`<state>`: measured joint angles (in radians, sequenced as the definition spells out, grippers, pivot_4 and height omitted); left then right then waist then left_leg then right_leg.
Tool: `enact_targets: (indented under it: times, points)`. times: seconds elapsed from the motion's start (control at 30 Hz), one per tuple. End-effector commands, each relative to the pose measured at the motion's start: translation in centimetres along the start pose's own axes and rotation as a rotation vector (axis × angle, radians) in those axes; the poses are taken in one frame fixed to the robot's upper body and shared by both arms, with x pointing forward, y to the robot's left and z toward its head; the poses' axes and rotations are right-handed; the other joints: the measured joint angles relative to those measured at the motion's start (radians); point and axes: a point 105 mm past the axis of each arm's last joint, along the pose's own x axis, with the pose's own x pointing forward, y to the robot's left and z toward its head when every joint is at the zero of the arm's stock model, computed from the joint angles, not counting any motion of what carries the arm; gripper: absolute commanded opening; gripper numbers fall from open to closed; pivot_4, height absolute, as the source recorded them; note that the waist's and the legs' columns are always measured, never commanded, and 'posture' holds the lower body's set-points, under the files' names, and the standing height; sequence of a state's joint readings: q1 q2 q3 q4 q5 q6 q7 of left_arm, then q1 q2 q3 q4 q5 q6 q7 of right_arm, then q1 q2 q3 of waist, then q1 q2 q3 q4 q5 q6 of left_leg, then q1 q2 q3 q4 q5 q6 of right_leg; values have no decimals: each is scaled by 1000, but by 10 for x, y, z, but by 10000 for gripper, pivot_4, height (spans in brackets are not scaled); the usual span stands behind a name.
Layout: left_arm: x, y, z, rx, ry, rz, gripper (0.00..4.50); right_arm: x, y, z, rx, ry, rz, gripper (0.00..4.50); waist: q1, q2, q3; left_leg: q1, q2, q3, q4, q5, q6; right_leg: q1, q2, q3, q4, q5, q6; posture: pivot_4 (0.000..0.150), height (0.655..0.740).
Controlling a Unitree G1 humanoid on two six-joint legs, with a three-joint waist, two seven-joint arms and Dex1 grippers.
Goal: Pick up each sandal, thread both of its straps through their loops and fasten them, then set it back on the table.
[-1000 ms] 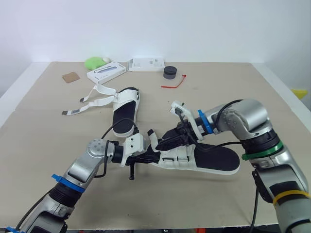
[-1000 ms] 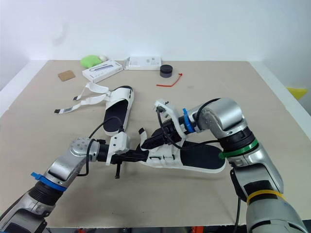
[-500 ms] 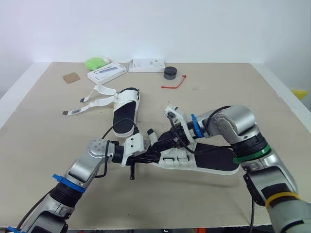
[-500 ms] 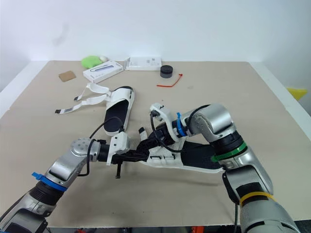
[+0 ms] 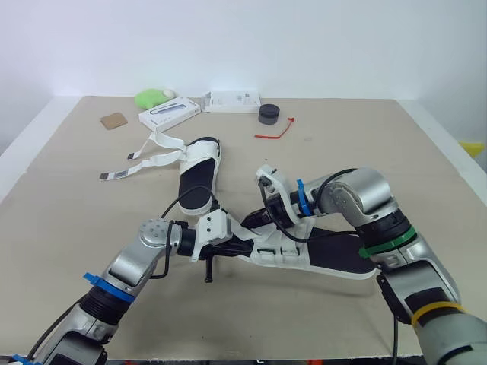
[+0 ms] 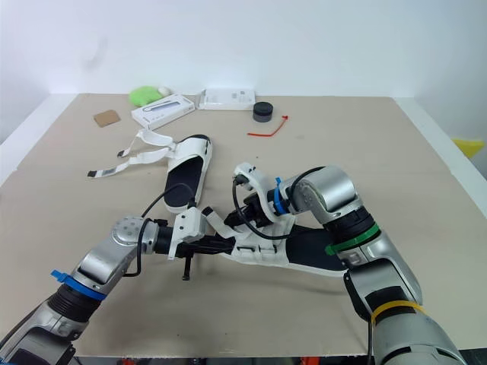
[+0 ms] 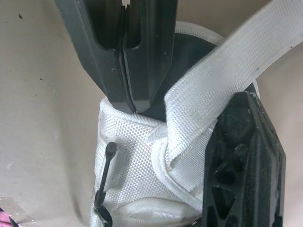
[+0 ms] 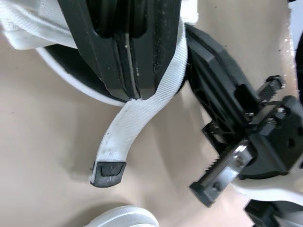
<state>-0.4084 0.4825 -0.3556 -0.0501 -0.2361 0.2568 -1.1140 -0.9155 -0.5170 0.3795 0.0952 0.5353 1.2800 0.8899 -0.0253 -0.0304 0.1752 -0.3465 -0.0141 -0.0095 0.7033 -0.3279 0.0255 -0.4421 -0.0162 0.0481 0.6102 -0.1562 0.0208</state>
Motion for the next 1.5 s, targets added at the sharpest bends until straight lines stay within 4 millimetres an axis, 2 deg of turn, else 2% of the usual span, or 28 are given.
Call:
enact_targets:
  times: [0.03,0.37,0.4,0.47,0.53,0.63,0.7,0.8,0.83,0.9,1.13,1.5]
  points:
    - [-2,-3,-23,-62,78,4,0,-14,-6,12,15,-97,-25,469,0,0,0,0,0,0,0,0,0,0,0,0,0,0,0,1500,7400]
    - [-3,-3,-24,-64,82,-3,0,-49,-1,39,-37,-239,-35,469,1,1,0,-2,0,-2,0,0,0,-1,0,-1,0,0,-1,1500,7400]
    - [-3,-3,-24,-64,82,-3,0,-53,3,37,-108,-225,-29,469,1,1,1,-3,0,-2,0,0,0,-1,0,-1,0,0,-1,1500,7400]
    - [-4,-3,-24,-65,83,-4,0,-56,17,31,-400,-182,-5,469,1,2,1,-4,-1,-2,0,0,0,-2,0,-2,-1,0,0,1500,7400]
    - [-4,-3,-25,-65,84,-5,0,-55,25,21,-594,-124,17,469,1,2,1,-4,-1,-3,0,0,0,-2,0,-2,-1,-5,6,1500,7400]
    - [-3,-3,-24,-63,83,-4,0,-56,27,15,-737,-88,31,9537,-2,2,1,-3,-1,-3,0,-1,0,-1,1,-2,-1,-6,7,1500,7400]
    - [-4,-3,-24,-64,83,-4,0,-56,33,16,-817,-95,53,18322,-1,2,1,-3,-1,-3,0,0,-1,-1,0,-1,0,-5,7,1500,7400]
    - [-4,-4,-25,-65,84,-6,0,-57,44,19,-1043,-116,62,32415,-1,2,1,-3,-1,-3,0,0,-2,-1,0,-1,0,-5,7,1500,7400]
    - [-4,-4,-25,-65,84,-7,0,-57,42,20,-1109,-114,38,37518,-1,2,1,-3,-1,-3,0,0,-2,-1,0,-1,0,-5,7,1500,7400]
    - [-3,-4,-25,-65,83,-7,0,-56,39,18,-1220,-97,16,44290,0,2,1,-3,-1,-3,0,0,-2,-1,0,-2,0,-5,7,1500,7400]
    - [-2,-5,-24,-66,80,-10,0,-55,22,11,-1458,17,-42,44290,1,2,1,-3,-1,-3,0,0,-2,-1,-1,-2,0,-3,3,1500,7400]
    - [-2,-6,-25,-69,81,-11,0,-52,17,-3,-1598,105,-14,44290,1,2,1,-2,-1,-3,0,0,-2,-1,-1,-2,0,-1,-2,1500,7400]
